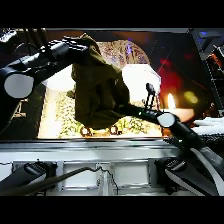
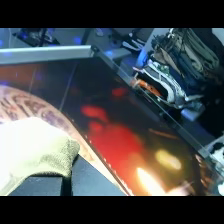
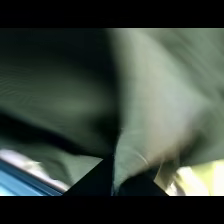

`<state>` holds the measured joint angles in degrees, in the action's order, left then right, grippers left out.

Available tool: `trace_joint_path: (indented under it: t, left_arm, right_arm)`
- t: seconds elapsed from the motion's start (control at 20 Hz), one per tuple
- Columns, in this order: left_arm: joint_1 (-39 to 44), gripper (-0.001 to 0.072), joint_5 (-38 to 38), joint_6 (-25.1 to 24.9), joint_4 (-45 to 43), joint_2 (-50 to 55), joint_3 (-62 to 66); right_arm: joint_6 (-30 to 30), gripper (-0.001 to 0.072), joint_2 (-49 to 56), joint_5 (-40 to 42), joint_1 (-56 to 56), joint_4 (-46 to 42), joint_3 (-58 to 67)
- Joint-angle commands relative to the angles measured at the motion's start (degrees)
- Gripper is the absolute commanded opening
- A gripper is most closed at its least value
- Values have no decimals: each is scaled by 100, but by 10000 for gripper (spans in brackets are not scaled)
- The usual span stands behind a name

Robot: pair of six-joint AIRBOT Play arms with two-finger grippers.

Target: Fold the clothes and pants, and hang the long-sleeved shirts on hangers.

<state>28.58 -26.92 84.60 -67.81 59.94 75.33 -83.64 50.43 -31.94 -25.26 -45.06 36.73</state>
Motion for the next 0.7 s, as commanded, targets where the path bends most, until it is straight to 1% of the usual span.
trace_joint_path:
  t: [0.0, 0.15, 0.25, 0.35, 0.45, 0.5, 0.55, 0.65]
  left_arm:
    - [44, 13, 684, 11, -55, -341, 7]
    - [341, 13, 1908, 4, -57, -1073, 7]
    - [610, 13, 2435, 2, -59, -1482, 7]
    - [894, 13, 2588, 4, -57, -1703, 7]
    - [1128, 14, 2583, 2, -59, -1735, 7]
    - [1143, 13, 2579, -4, -79, -1692, 4]
    - [1060, 13, 2579, -17, -103, -1611, 4]
    - [638, 13, 2490, -17, -118, -1408, 2]
  right_arm:
    - [175, 34, -852, -750, -9, -1478, 1506]
    - [577, 34, -1276, -1355, -9, -2677, 3169]
    - [962, 33, -1364, -1412, -9, -3097, 3976]
    - [1687, 33, -1349, -1403, -9, -3143, 4476]
    - [2153, 33, -1281, -1364, -9, -3200, 4701]
    - [2319, 33, -1237, -1272, -9, -3268, 4741]
    - [2330, 33, -1191, -1093, -9, -3346, 4743]
    - [2330, 33, -1008, -656, -9, -3418, 4743]
